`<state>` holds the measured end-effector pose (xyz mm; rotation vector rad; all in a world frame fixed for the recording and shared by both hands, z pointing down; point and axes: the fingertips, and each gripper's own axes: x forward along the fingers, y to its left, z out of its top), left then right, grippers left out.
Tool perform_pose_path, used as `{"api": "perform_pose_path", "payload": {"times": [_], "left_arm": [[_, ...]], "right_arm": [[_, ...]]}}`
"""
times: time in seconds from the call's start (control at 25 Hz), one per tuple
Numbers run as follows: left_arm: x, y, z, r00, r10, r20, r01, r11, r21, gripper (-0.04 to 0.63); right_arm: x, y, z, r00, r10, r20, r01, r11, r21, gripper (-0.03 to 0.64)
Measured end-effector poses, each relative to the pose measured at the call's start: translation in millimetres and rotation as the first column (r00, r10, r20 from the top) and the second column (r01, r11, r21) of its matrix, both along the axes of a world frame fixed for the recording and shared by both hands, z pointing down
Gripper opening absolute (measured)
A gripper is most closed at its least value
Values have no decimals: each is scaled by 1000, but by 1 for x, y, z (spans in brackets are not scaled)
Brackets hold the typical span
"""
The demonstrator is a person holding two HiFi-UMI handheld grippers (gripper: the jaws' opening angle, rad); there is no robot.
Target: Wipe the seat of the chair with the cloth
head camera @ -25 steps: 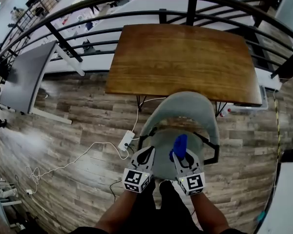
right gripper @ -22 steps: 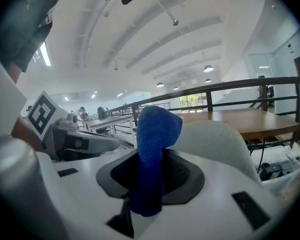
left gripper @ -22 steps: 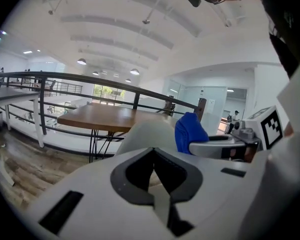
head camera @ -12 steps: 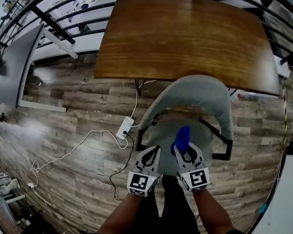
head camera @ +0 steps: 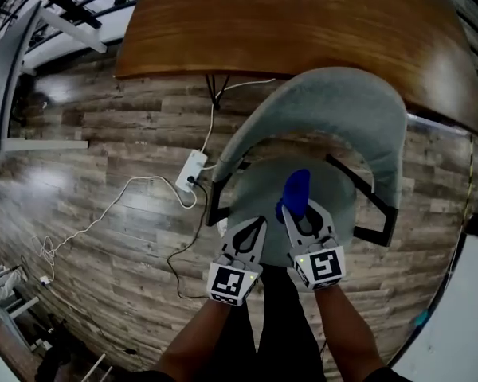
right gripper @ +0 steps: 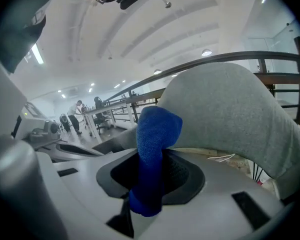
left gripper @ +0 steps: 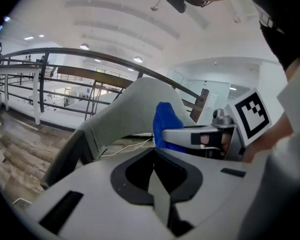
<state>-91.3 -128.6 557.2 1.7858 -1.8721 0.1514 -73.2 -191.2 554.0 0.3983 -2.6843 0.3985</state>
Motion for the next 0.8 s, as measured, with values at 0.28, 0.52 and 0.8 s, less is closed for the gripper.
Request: {"api": "perform_pose_path", "payload": {"times": [0.28, 0.52, 0.8], "left_arm": [[8, 18, 54, 999, -22, -37, 21, 999, -48, 8], [10, 30, 92, 997, -37, -64, 31, 996, -87, 8], [-1, 38, 108, 995, -72, -62, 66, 993, -99, 8]], "right_arm": [[-14, 10, 49, 994, -82, -79, 78, 996, -47, 110], [-27, 12, 89, 988, -103, -114, 87, 987, -139, 110], [-57, 22, 115, 985, -131, -109, 108, 976, -191, 110]]}}
